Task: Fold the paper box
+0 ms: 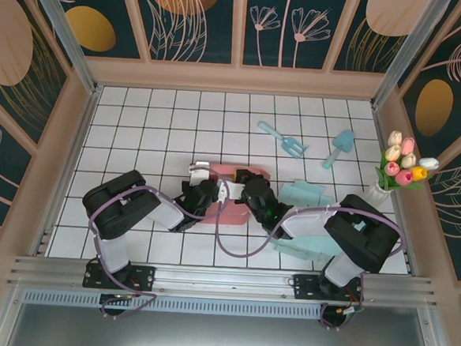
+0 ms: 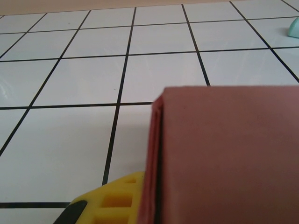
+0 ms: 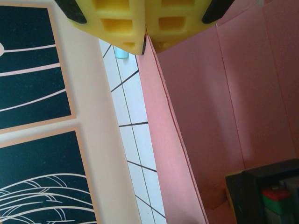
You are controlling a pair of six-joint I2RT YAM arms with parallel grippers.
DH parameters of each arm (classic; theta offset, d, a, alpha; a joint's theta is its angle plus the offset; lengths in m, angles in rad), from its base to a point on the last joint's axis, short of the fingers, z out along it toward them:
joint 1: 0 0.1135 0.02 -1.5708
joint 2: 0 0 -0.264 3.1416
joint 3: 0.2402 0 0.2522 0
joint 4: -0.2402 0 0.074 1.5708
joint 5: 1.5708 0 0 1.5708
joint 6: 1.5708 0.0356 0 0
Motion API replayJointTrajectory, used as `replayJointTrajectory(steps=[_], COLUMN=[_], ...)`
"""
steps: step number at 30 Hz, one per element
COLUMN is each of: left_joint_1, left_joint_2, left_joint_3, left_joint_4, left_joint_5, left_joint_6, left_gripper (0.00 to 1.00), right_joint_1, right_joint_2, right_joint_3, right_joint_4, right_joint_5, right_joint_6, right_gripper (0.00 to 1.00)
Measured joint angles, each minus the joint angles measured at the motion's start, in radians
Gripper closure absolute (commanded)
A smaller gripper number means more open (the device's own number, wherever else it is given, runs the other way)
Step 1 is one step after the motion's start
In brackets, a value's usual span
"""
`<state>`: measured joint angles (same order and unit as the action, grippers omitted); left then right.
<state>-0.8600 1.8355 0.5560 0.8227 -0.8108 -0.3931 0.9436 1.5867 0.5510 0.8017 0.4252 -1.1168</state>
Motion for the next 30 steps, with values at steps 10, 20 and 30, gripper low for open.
replayJointTrajectory(steps=[10, 20, 30], left_joint_1=[0.034, 0.053, 0.081], left_joint_2=[-0.042, -0.187, -0.343], left_joint_3=[-0.046, -0.083, -0.147], left_joint_4=[-0.023, -0.142, -0.178], left_joint_5=[0.062, 0.160, 0.339], left_joint_6=[-0.014, -0.049, -0.113], left_gripper=[1.00, 1.00, 1.00], right_joint_1=[0.001, 0.015, -0.010], right_joint_2=[-0.071, -0.502, -0.504], right_joint_3=[0.019, 0.047, 0.168], right_joint_4=[-0.103, -0.315, -0.509], right_joint_5=[-0.011, -0.050, -0.140], right_joint_6=[0.120, 0.498, 1.284], right_gripper=[0.65, 0.64, 0.65])
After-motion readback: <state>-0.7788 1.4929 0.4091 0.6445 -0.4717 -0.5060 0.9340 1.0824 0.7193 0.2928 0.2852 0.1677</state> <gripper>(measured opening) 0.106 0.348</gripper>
